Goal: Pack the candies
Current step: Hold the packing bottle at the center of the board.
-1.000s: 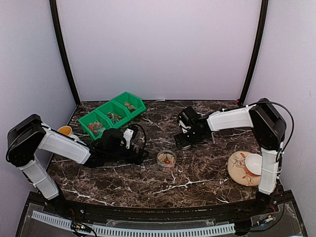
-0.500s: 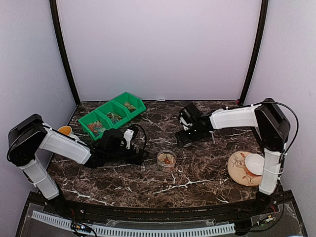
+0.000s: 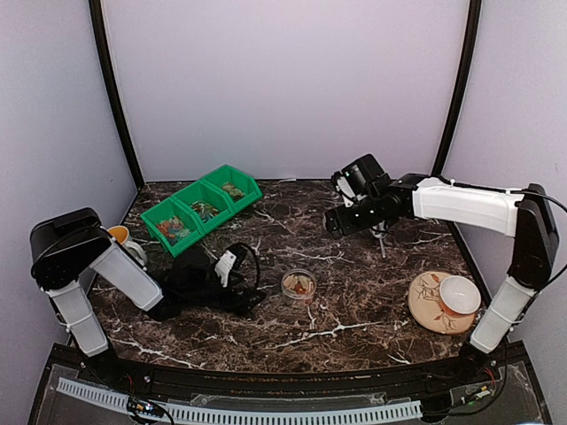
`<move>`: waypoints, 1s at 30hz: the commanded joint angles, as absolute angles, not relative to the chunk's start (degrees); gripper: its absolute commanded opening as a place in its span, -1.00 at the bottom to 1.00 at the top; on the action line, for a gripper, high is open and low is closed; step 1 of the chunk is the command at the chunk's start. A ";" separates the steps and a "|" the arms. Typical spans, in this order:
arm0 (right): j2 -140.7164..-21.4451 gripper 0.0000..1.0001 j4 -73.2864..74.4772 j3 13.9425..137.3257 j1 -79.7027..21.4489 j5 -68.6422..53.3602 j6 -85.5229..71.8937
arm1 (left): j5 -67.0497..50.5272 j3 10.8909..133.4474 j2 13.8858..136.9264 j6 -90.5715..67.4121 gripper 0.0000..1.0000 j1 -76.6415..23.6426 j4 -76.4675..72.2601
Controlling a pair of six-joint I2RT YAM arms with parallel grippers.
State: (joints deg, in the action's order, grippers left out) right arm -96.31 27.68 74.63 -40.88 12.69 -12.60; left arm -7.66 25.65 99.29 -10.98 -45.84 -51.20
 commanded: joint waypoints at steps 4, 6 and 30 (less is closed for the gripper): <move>-88.83 0.73 28.36 72.34 -41.39 11.88 -11.92 | -25.14 29.75 108.39 -4.98 0.98 -46.07 -59.61; -87.87 0.73 28.26 71.72 -41.40 11.36 -12.03 | -25.64 29.74 110.25 -4.09 0.98 -46.22 -61.88; -82.71 0.73 30.18 68.29 -44.85 5.22 -8.75 | -32.83 44.79 124.25 12.26 0.62 -49.80 -53.03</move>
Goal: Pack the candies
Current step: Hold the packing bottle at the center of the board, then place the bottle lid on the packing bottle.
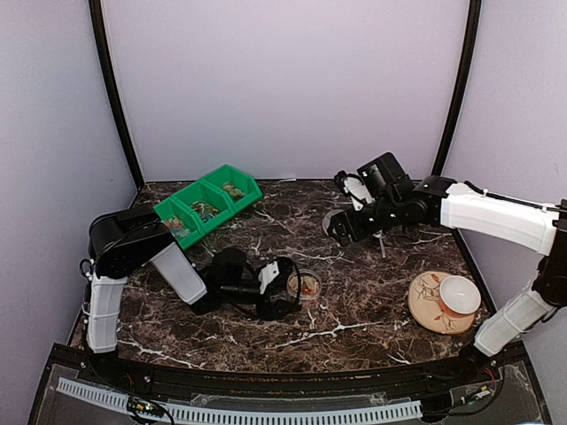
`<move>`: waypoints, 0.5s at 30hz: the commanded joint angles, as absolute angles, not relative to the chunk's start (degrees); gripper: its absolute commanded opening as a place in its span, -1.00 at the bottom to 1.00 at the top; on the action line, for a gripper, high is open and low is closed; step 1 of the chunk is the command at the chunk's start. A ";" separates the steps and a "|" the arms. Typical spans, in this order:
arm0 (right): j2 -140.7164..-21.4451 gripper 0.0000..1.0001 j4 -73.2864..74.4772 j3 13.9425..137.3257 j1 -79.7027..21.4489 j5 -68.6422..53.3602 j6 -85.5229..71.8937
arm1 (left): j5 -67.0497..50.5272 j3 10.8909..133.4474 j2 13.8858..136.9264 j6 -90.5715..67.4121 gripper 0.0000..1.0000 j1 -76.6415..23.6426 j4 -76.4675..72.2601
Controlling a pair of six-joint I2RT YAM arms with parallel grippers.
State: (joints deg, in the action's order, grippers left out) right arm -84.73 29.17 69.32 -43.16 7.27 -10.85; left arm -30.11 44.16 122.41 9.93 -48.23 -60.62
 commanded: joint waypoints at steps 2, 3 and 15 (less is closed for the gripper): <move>-81.97 0.73 30.69 67.73 -45.35 4.47 -8.25 | -33.02 44.99 124.50 12.47 0.61 -50.51 -53.09; -81.54 0.73 31.01 67.36 -45.57 4.20 -8.04 | -33.18 45.08 124.65 12.48 0.59 -50.86 -53.09; -76.25 0.72 35.55 60.25 -50.09 -1.20 -5.10 | -33.31 45.73 125.57 10.94 0.54 -53.79 -55.08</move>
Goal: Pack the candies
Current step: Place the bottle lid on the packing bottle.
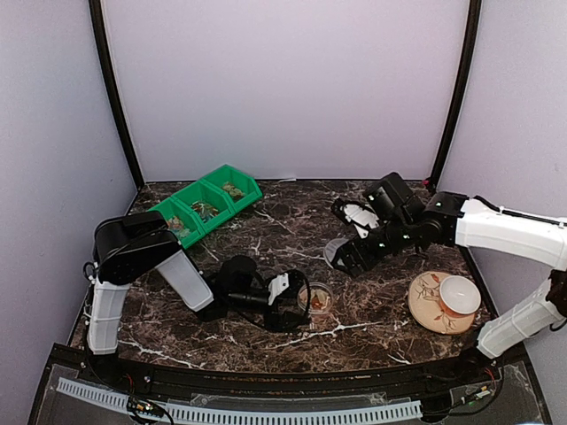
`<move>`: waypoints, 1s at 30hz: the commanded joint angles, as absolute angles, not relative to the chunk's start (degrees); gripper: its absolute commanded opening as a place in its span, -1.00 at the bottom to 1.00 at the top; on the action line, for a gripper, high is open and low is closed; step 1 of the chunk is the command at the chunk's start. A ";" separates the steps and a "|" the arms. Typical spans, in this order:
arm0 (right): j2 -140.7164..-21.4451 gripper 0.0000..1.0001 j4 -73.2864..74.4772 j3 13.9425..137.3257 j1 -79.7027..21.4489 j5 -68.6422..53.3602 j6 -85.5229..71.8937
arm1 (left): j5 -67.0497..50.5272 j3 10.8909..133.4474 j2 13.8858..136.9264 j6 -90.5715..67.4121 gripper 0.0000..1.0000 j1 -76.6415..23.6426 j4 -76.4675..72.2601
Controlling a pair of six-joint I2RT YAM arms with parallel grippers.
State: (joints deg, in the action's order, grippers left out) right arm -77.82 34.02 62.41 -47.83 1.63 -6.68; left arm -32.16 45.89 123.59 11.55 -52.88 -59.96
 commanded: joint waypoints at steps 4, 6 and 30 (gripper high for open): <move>-75.63 0.72 35.13 58.16 -52.41 -2.50 -4.77 | -33.02 46.42 126.70 10.15 0.54 -53.79 -55.20; -75.95 0.72 34.63 57.48 -53.58 -2.92 -4.73 | -32.79 46.34 127.19 9.60 0.54 -53.79 -55.88; -85.54 0.73 25.89 57.02 -57.66 -1.49 -0.97 | -32.25 44.29 127.15 8.70 0.55 -53.88 -60.02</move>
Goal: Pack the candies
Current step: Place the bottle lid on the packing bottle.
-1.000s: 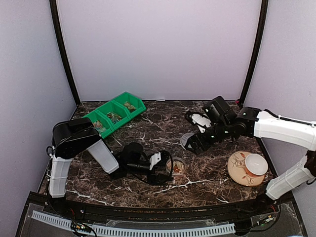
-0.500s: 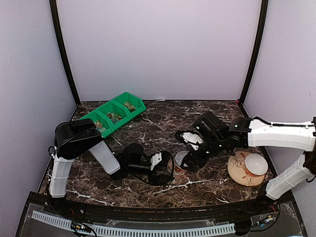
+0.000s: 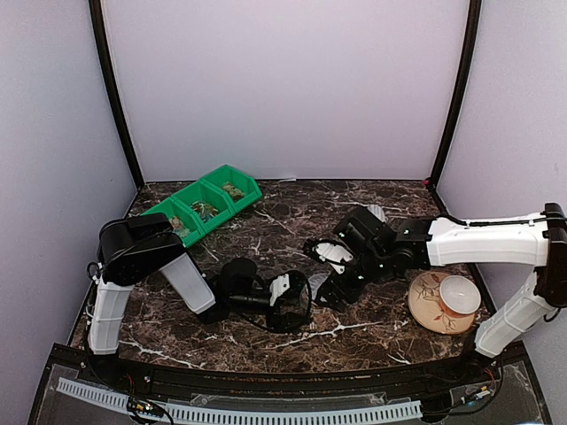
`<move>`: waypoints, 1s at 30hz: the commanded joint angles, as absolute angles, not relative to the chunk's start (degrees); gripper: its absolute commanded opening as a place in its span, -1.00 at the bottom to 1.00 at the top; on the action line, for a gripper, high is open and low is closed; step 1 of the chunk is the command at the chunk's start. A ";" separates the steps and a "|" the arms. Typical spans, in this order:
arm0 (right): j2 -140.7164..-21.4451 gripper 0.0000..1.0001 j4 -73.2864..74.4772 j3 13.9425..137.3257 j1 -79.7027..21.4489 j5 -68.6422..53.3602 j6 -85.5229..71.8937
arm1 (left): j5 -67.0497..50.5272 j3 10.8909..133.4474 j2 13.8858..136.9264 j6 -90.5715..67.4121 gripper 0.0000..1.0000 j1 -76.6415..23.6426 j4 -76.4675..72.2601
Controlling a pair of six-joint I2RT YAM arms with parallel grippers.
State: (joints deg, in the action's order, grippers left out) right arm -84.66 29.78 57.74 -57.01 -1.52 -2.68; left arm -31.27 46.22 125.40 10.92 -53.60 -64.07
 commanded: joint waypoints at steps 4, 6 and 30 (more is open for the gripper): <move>-86.35 0.73 24.68 56.28 -57.66 -2.26 -0.40 | -32.34 44.29 127.18 8.60 0.54 -53.88 -60.04; -86.69 0.73 24.32 56.06 -57.66 -2.57 -0.29 | -32.51 44.27 127.12 8.62 0.54 -53.88 -59.97; -88.16 0.73 22.58 54.73 -57.83 -3.35 -0.36 | -31.11 45.17 127.36 8.26 0.68 -53.88 -58.53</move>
